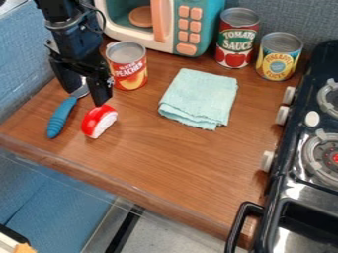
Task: Move the blue cloth in the middle bottom of the table
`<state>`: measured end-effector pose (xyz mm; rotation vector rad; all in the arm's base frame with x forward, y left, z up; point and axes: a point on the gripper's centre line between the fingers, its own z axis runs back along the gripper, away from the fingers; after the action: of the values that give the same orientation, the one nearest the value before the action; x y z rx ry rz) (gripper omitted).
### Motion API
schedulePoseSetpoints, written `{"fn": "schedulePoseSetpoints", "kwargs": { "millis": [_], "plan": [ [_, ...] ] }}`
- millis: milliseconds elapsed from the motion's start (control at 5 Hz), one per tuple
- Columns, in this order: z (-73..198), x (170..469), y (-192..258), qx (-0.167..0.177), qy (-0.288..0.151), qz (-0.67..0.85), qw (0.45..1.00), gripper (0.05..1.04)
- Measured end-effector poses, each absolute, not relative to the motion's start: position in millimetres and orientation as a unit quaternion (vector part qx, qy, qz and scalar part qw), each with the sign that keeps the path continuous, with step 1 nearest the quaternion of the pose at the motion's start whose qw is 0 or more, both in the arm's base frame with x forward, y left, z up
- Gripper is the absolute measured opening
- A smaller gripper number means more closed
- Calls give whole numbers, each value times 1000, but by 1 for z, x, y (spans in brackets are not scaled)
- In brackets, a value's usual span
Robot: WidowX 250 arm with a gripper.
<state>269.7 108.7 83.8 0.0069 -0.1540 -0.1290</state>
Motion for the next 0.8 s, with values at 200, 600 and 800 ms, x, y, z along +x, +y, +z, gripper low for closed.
{"fn": "schedulePoseSetpoints", "kwargs": {
  "millis": [200,600,800],
  "plan": [
    [76,269,107,-4,-64,-62,996,1001],
    [72,317,43,-22,-84,-92,992,1001],
    [73,348,17,-17,-94,-88,992,1001]
  ]
}}
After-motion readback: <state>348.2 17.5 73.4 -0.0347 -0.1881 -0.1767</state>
